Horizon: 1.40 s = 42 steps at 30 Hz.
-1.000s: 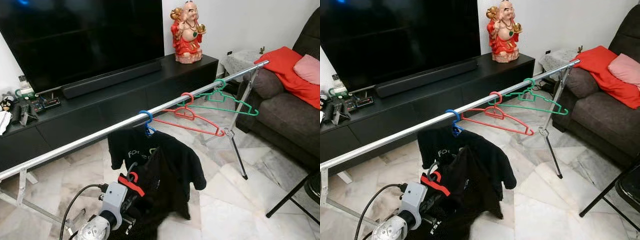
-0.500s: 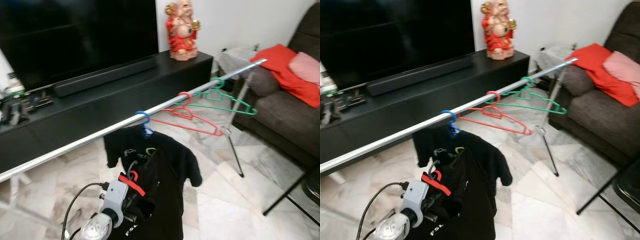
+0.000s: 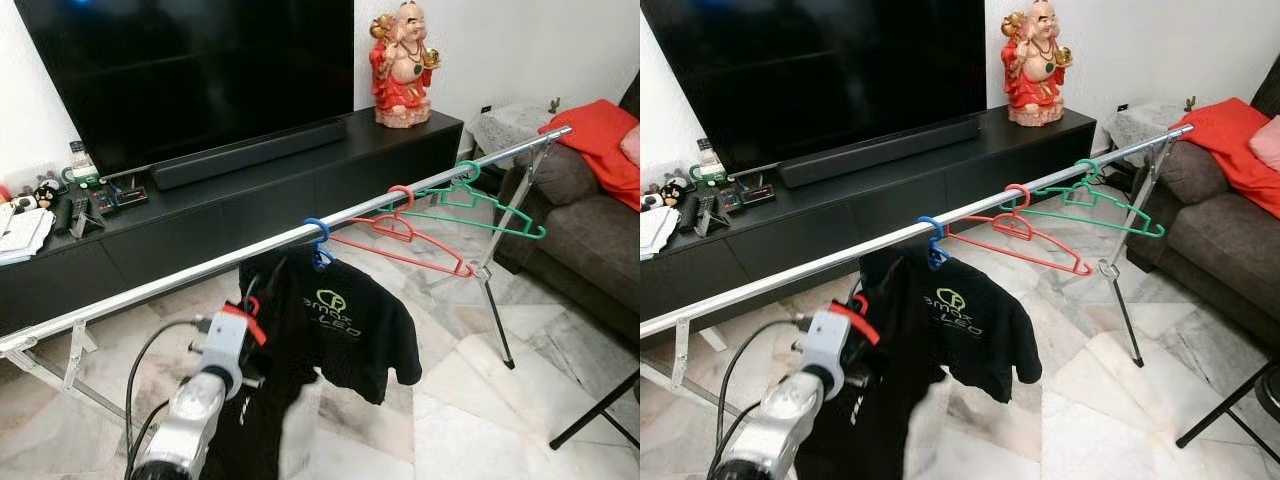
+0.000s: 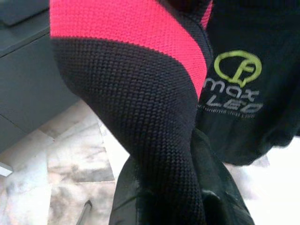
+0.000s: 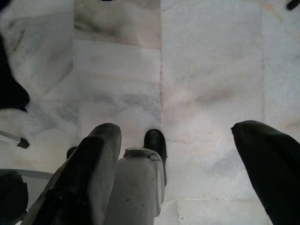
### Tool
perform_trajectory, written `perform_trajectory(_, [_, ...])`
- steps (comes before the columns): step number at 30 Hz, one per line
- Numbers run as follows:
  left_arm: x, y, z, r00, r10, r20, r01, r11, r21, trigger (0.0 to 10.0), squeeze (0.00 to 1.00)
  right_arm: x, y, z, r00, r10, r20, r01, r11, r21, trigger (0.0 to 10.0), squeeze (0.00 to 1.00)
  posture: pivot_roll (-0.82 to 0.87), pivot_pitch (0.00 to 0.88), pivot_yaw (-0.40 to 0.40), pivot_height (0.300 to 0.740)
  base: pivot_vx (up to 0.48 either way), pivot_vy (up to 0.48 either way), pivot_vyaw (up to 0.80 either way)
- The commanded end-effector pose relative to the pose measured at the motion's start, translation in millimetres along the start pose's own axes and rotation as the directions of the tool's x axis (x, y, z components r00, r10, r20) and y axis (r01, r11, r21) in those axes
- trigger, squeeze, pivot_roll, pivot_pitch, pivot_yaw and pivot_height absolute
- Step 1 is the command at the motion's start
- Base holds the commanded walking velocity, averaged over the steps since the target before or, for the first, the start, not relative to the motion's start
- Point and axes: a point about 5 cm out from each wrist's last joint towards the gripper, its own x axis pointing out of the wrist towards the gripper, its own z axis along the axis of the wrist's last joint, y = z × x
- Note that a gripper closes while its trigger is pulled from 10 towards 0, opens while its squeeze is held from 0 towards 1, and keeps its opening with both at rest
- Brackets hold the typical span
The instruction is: Hang hanger
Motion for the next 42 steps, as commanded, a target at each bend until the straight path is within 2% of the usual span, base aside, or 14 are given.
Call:
perform_trajectory(1, [3.9, 5.5, 8.2, 0.999, 0.034, 0.013, -0.034, 0.999, -0.02, 10.0, 0.0, -0.3, 1.3, -3.1, 1.0, 0.001, -0.012, -0.001, 1.0, -0.003, 10.0, 0.0, 0.0, 0.0, 0.056, 0.74, 0.0, 0.0, 0.0])
perform_trajectory(5, [10.9, 4.5, 15.0, 0.998, 0.057, -0.005, -0.057, 0.998, -0.024, 10.0, 0.0, -0.6, 0.3, -4.4, 1.0, -0.001, -0.016, 0.001, 1.0, -0.008, 10.0, 0.0, 0.0, 0.0, 0.053, 0.74, 0.0, 0.0, 0.0])
perform_trajectory(7, [14.3, 6.8, 13.4, 0.995, 0.089, -0.053, -0.093, 0.993, -0.074, 10.0, 0.0, -1.0, -1.7, -5.3, 1.0, -0.002, -0.018, 0.002, 1.0, -0.014, 10.0, 0.0, 0.0, 0.0, 0.054, 0.74, 0.0, 0.0, 0.0])
perform_trajectory(11, [16.5, 10.2, 11.2, 0.988, 0.12, -0.094, -0.129, 0.987, -0.097, 10.0, 0.0, -1.5, -5.7, -5.2, 1.0, -0.005, -0.018, 0.004, 1.0, -0.02, 10.0, 0.0, 0.0, 0.0, 0.052, 0.74, 0.0, 0.0, 0.0])
perform_trajectory(17, [17.1, 15.8, 6.7, 0.981, 0.137, -0.139, -0.15, 0.985, -0.087, 10.0, 0.0, -1.3, -8.6, -2.9, 1.0, -0.004, -0.019, 0.004, 0.999, -0.033, 10.0, 0.0, 0.0, 0.0, 0.049, 0.74, 0.0, 0.0, 0.0])
perform_trajectory(21, [15.0, 22.4, 2.3, 0.972, 0.171, -0.161, -0.186, 0.979, -0.085, 10.0, 0.0, -0.3, -1.7, -2.3, 1.0, 0.004, -0.023, -0.005, 0.999, -0.043, 10.0, 0.0, 0.0, 0.0, 0.046, 0.74, 0.0, 0.0, 0.0])
perform_trajectory(25, [12.8, 33.4, -1.7, 0.948, 0.25, -0.195, -0.264, 0.963, -0.05, 10.0, 0.0, 0.7, 8.3, -3.1, 0.999, 0.012, -0.029, -0.014, 0.998, -0.058, 10.0, 0.0, 0.0, 0.0, 0.044, 0.74, 0.0, 0.0, 0.0])
perform_trajectory(28, [13.2, 35.4, 2.8, 0.952, 0.26, -0.161, -0.276, 0.957, -0.092, 10.0, 0.0, 1.0, 10.7, -2.6, 1.0, 0.014, -0.028, -0.015, 0.998, -0.059, 10.0, 0.0, 0.0, 0.0, 0.042, 0.74, 0.0, 0.0, 0.0])
perform_trajectory(32, [15.9, 32.2, 16.9, 0.966, 0.249, -0.067, -0.256, 0.956, -0.146, 10.0, 0.0, 1.2, 12.3, -2.0, 0.999, 0.015, -0.028, -0.017, 0.997, -0.07, 10.0, 0.0, 0.0, 0.0, 0.042, 0.74, 0.0, 0.0, 0.0])
perform_trajectory(42, [17.8, 30.3, 17.2, 0.964, 0.25, -0.088, -0.262, 0.951, -0.167, 10.0, 0.0, 1.0, 13.9, -3.8, 0.999, 0.017, -0.032, -0.019, 0.997, -0.079, 10.0, 0.0, 0.0, 0.0, 0.047, 0.74, 0.0, 0.0, 0.0])
